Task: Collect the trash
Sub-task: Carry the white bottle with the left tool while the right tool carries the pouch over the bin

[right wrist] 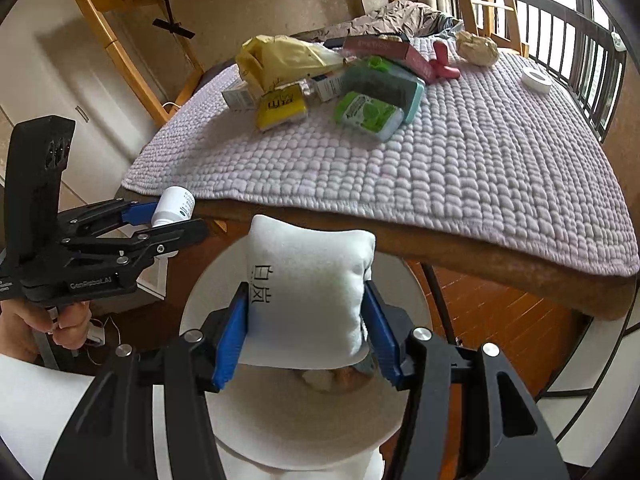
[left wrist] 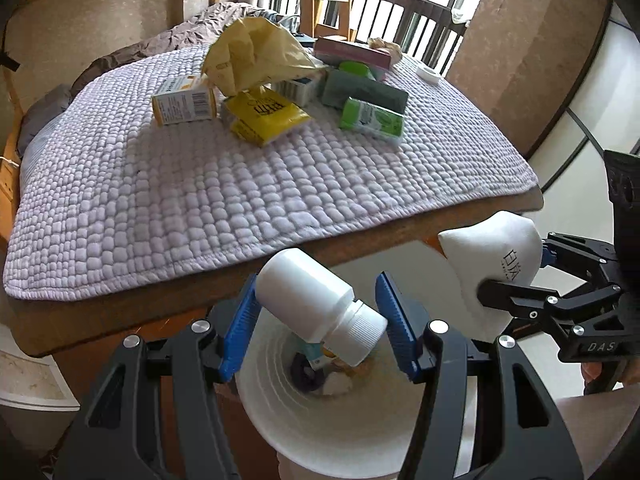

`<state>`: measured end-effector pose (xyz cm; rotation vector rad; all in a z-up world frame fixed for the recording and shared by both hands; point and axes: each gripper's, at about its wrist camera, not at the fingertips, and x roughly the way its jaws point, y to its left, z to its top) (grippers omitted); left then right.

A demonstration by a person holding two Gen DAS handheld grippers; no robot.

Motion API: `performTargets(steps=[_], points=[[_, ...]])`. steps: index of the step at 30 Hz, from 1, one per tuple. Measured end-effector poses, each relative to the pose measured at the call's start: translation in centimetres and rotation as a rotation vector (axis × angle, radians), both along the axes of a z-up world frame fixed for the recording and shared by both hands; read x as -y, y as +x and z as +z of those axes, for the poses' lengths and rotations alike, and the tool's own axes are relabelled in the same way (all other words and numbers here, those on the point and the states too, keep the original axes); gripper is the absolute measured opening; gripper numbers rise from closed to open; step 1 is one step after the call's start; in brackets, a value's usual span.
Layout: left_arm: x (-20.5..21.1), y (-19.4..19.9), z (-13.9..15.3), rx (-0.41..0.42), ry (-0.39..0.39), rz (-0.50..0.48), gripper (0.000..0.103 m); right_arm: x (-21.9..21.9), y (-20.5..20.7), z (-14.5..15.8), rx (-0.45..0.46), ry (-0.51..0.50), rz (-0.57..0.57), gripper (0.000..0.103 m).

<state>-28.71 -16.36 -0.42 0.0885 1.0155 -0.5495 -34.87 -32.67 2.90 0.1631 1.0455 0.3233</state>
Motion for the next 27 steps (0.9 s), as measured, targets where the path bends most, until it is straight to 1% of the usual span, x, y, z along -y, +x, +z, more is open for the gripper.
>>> performTargets(steps=[8,14,27], points=[[0.3,-1.1,-1.0,-0.028,-0.001,-0.026,0.060,0.0,-1.0,-1.1,-0.034,0.002,-0.002,0.054],[0.7,-1.9,-1.9,-0.028,0.037,-0.046,0.060,0.0,-1.3,-1.7,-0.054,0.000,-0.001,0.054],[1.6,-2.1,-4.2,-0.072,0.062,-0.060,0.060,-0.3,-1.2,-3.2,-0.096,-0.004,0.006,0.054]])
